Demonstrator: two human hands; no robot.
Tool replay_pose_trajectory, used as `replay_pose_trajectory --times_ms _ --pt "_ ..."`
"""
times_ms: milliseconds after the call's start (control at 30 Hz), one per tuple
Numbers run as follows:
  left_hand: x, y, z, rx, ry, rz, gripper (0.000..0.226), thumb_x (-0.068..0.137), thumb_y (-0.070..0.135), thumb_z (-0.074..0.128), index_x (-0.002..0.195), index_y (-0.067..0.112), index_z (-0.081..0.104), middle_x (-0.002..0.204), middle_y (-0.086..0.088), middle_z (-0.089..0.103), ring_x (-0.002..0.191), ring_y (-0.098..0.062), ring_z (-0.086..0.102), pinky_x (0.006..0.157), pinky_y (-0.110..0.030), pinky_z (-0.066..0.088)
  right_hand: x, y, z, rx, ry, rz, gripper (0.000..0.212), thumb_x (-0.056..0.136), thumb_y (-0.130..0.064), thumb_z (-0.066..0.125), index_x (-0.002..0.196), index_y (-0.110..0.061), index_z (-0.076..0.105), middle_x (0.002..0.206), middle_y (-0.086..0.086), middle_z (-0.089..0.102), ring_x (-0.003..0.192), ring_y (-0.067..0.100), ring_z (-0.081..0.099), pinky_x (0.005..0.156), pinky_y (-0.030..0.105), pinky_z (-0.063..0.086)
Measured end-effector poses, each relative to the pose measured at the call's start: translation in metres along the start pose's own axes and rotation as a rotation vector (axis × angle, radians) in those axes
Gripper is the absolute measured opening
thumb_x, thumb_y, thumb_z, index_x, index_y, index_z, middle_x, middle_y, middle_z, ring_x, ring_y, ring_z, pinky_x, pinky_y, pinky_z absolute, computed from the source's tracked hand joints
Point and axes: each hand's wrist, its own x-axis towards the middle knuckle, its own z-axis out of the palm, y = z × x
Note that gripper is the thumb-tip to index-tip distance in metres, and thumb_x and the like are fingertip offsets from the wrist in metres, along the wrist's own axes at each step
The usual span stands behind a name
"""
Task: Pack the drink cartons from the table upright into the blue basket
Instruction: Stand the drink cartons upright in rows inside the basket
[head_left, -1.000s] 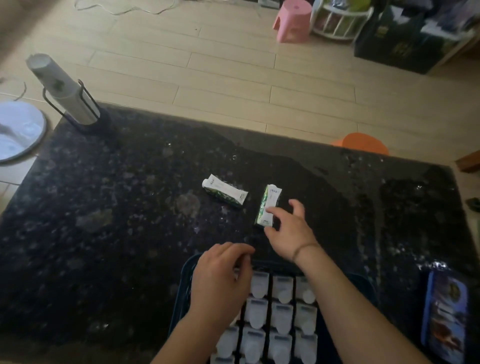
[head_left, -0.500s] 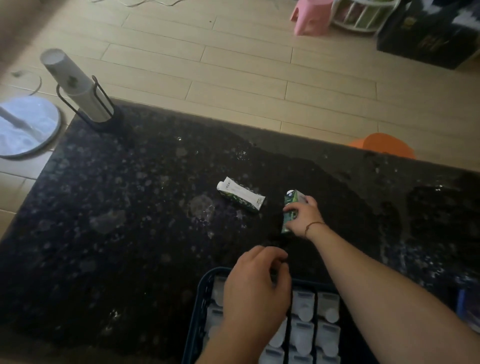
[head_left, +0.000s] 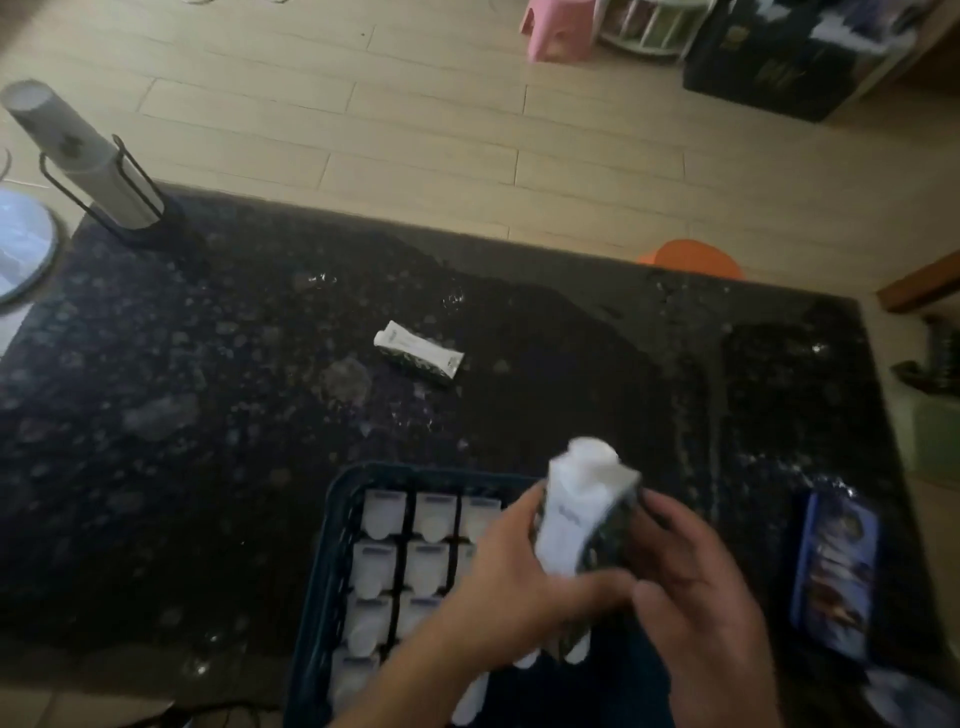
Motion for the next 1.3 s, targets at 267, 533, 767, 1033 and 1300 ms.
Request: replay_pose_trajectory --times_ms 267,533,767,1033,1300 --pt "-0.045 -0.089 0.017 1.125 -0.032 0.281 0.065 0.072 0.061 0.057 0.129 0.039 0.033 0.116 0.009 0.064 0.097 -0.012 0.062 0.078 -0.025 0.052 -0.047 0.03 -0.032 -0.81 -0.116 0.234 0.052 0.061 -0.053 0.078 0.098 -0.055 0.042 0.083 -0.036 0.057 0.073 -0.019 0.057 0.061 -0.002 0.04" --pt "-0.034 -0.11 -0.052 1.537 -0.447 0.251 0.067 0.076 0.062 0.063 0.136 0.035 0.048 0.144 0.007 0.042 0.135 -0.02 0.03 0.114 -0.044 0.024 -0.051 0.096 -0.026 -1.148 -0.358 0.383 0.047 0.069 -0.057 0.064 0.099 -0.041 0.032 0.097 -0.007 0.067 0.084 0.011 0.065 0.072 0.027 0.053" --pt "-0.029 -0.127 -0.059 1.592 -0.322 0.391 0.05 0.072 0.019 0.073 0.118 0.035 0.06 0.119 0.004 0.057 0.109 -0.02 0.05 0.087 -0.041 0.051 -0.032 0.147 0.01 -1.024 -0.356 0.387 0.053 0.078 -0.034 0.067 0.12 -0.027 0.034 0.106 0.002 0.064 0.093 0.021 0.064 0.073 0.032 0.053" --pt "-0.034 -0.126 -0.054 1.539 -0.242 0.342 0.045 0.075 0.035 0.044 0.117 0.036 0.058 0.117 0.006 0.055 0.11 -0.018 0.048 0.09 -0.039 0.044 -0.03 0.155 0.027 -0.763 -0.061 0.457 0.027 0.084 -0.018 0.061 0.095 -0.022 0.036 0.084 0.0 0.06 0.068 0.009 0.056 0.051 0.017 0.041" --pt "-0.031 -0.125 -0.045 1.493 -0.096 0.455 0.021 0.073 0.04 0.062 0.094 0.04 0.064 0.103 0.011 0.059 0.093 -0.011 0.05 0.067 -0.028 0.053 -0.006 0.119 0.022 -1.048 -0.446 0.536 0.037 0.092 -0.044 0.047 0.125 -0.026 0.049 0.128 0.002 0.058 0.118 0.017 0.055 0.095 0.024 0.041"
